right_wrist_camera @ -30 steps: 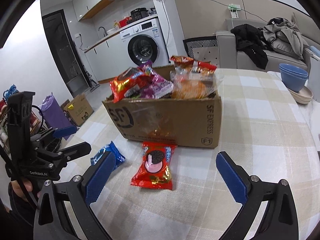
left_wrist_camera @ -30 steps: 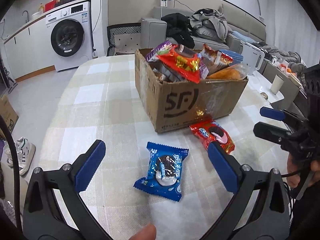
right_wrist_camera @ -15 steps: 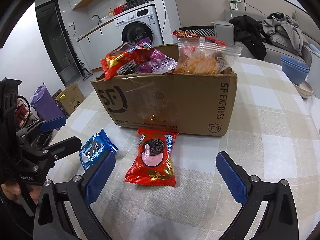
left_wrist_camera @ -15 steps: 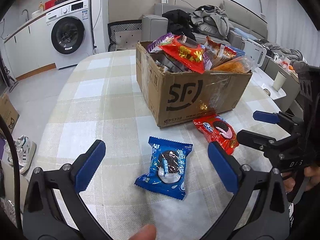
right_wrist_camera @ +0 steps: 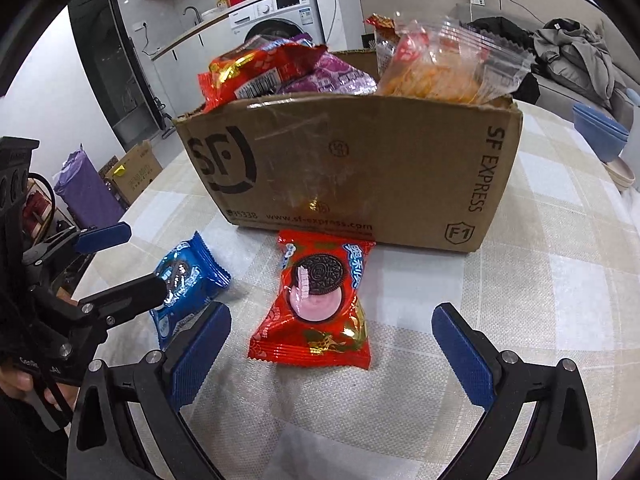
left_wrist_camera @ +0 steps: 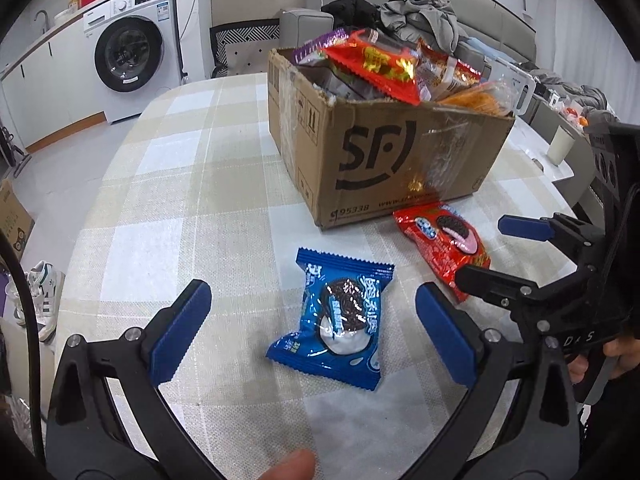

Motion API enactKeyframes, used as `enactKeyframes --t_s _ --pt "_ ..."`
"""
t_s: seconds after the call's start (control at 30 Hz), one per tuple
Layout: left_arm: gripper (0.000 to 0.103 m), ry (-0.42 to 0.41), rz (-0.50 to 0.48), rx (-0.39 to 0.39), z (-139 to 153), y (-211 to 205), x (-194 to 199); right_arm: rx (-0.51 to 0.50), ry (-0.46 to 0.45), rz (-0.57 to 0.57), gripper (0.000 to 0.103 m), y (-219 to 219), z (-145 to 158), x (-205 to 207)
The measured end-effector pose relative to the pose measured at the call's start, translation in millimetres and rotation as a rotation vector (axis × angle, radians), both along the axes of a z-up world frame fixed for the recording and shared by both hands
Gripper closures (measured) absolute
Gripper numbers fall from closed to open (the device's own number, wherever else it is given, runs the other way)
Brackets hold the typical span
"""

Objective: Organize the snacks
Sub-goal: 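Move both open grippers back toward the two Oreo packs on the table, then grasp the red Oreo pack with the right gripper while the left gripper grasps the blue Oreo pack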

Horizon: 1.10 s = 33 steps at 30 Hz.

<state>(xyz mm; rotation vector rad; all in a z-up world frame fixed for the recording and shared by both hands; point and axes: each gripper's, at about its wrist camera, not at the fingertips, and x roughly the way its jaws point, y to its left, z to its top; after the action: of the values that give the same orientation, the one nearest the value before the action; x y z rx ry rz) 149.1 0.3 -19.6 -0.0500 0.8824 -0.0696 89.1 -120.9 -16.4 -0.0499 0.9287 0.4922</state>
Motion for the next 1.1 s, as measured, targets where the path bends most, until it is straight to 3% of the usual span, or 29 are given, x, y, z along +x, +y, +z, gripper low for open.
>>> enactKeyframes --t_s 0.33,0.67,0.9,1.0,1.1 --pt "0.004 0.095 -0.043 0.014 -22 -4 10 -0.091 -0.004 0.015 0.002 25 -16 -2" --pt "0.014 0.171 -0.058 0.067 -46 -9 22 -0.114 -0.029 0.037 0.027 37 -20 -4" --pt "0.017 0.165 -0.072 0.067 -48 -8 24 -0.125 -0.046 0.065 0.038 47 -21 -9" --pt "0.022 0.162 -0.090 0.068 -47 -9 21 -0.124 -0.050 0.071 0.039 51 -21 -7" --pt "0.031 0.157 -0.106 0.067 -44 -11 16 -0.119 -0.063 0.077 0.046 49 -19 -10"
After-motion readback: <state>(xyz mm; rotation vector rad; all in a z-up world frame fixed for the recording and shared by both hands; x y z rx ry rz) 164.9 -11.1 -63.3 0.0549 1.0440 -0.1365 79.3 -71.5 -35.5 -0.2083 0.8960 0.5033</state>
